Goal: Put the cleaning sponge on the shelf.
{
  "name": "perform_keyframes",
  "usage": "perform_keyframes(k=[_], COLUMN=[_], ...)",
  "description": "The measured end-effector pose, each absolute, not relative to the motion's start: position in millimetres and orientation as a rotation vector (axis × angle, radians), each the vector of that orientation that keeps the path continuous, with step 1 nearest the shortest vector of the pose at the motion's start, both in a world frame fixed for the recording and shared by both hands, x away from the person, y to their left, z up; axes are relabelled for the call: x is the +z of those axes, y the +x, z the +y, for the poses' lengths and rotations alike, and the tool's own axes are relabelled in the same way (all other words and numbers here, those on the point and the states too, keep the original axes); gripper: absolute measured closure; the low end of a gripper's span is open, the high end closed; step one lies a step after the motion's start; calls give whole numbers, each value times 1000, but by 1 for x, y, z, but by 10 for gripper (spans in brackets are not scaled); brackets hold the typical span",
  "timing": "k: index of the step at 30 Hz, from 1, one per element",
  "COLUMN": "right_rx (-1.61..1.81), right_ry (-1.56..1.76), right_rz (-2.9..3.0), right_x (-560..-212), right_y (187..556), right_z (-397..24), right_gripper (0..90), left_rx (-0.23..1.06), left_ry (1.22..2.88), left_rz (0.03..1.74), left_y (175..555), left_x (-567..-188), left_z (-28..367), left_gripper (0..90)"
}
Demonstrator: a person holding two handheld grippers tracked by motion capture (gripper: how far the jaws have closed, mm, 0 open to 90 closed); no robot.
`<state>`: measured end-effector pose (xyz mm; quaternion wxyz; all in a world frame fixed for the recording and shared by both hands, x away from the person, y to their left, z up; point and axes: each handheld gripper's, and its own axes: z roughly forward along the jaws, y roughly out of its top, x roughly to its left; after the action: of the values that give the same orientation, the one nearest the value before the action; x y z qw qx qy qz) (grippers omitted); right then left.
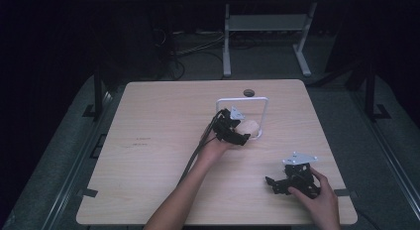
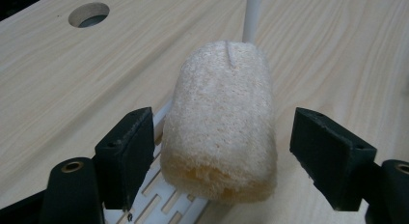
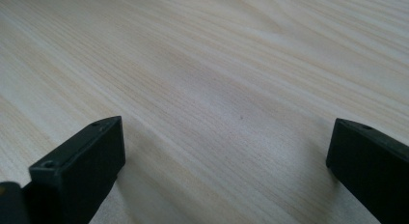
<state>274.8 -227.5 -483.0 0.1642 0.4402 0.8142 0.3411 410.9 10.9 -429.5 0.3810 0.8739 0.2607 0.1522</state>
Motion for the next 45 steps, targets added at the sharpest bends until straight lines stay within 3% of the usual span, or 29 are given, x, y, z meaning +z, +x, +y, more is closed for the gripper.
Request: perform_keyframes(k=[7, 14, 25, 45], right_rx=[971, 969, 969, 971], right_ry=[1257, 1255, 1255, 1255], right_rz=[2322, 2320, 2320, 2321], right_x=[-483, -483, -483, -483], right_y=[275, 275, 275, 275], right_z=[-227, -228, -228, -228], right_gripper=[0, 0, 0, 0], left_rx=[403, 354, 205, 130], left_ry=[2220, 2220, 2231, 2302], left_rz=[653, 628, 567, 605], left_y=[402, 395, 386, 393], left_x=[-420, -410, -403, -441], left_z=[19, 31, 36, 11], left_gripper=[266, 403, 897, 898])
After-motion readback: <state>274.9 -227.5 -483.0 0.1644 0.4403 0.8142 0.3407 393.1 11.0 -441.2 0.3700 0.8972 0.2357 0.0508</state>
